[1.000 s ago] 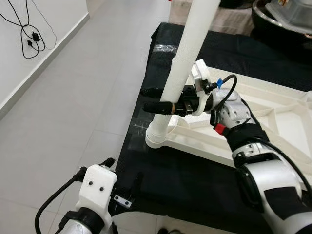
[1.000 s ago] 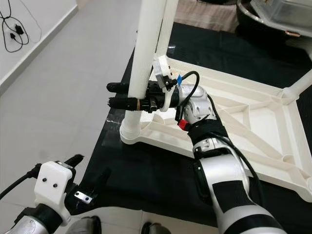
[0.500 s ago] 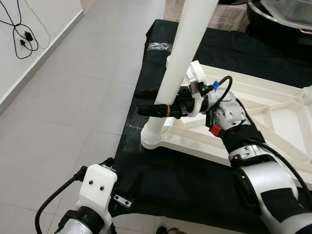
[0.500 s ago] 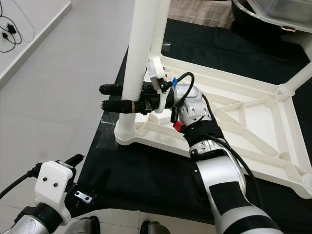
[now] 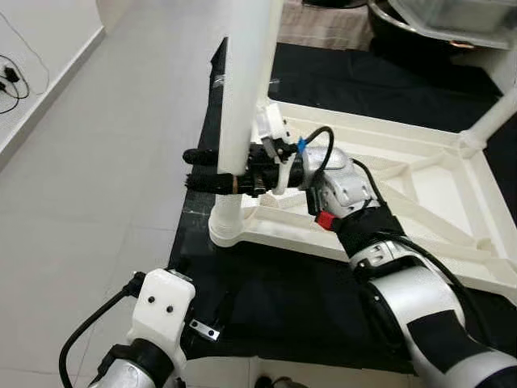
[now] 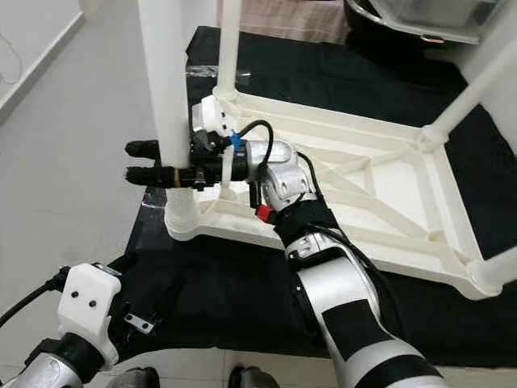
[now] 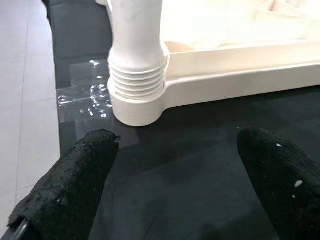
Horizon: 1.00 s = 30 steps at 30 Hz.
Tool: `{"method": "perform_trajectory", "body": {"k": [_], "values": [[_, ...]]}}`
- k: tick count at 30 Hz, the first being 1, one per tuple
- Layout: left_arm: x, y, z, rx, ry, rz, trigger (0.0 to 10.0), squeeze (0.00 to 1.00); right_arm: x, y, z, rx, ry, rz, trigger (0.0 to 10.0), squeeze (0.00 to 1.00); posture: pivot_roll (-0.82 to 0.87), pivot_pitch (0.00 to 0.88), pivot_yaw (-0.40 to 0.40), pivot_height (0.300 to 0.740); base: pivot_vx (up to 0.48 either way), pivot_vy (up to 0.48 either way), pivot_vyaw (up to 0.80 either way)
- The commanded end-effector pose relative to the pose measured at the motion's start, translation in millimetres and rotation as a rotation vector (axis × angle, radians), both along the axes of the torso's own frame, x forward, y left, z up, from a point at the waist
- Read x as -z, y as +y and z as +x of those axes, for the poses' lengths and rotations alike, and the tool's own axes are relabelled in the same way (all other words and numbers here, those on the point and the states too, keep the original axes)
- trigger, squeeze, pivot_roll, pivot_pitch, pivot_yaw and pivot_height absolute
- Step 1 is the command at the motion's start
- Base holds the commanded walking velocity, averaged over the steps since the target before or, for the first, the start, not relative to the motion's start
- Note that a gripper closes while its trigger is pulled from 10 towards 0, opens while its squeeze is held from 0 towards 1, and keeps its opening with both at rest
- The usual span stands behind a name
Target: Building children table
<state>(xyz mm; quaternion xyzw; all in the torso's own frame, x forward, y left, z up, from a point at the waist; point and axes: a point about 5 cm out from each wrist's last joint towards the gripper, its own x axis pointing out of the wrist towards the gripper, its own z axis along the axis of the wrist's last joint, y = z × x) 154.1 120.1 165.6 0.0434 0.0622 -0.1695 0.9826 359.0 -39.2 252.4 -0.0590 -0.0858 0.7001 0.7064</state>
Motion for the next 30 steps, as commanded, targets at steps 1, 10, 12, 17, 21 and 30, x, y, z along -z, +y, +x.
{"method": "perform_trajectory", "body": {"k": [1, 10, 12, 17, 21, 30], "values": [[3, -0.7, -0.8, 0.001, 0.017, -0.007, 10.0, 0.00, 57, -11.1, 5.2, 0.190, 0.177, -0.161, 10.0, 0.00, 0.20, 0.239, -0.133, 0.740, 0.000, 0.000, 0.00], [2, 2.6, 3.5, -0.012, 0.003, -0.002, 10.0, 0.00, 64, -30.7, 19.0, 0.592, 0.208, -0.104, 10.0, 0.00, 0.19, 0.225, -0.134, 0.740, 0.000, 0.000, 0.00], [1, 5.8, 7.5, -0.022, -0.010, 0.003, 10.0, 0.00, 63, -41.8, 21.9, 0.818, 0.245, -0.037, 10.0, 0.00, 0.19, 0.225, -0.134, 0.740, 0.000, 0.000, 0.00], [0, 8.4, 11.7, -0.026, -0.022, 0.009, 10.0, 0.00, 64, -48.0, 19.4, 0.947, 0.291, 0.012, 10.0, 0.00, 0.18, 0.212, -0.127, 0.740, 0.000, 0.000, 0.00], [-1, 10.6, 16.1, -0.029, -0.035, 0.015, 10.0, 0.00, 64, -59.0, 18.9, 1.211, 0.324, 0.074, 10.0, 0.00, 0.18, 0.203, -0.124, 0.740, 0.000, 0.000, 0.00], [-1, 10.6, 18.8, -0.028, -0.043, 0.019, 10.0, 0.00, 67, -60.0, 8.6, 1.714, 0.361, 0.220, 10.0, 0.00, 0.18, 0.202, -0.126, 0.740, 0.000, 0.000, 0.00]]}}
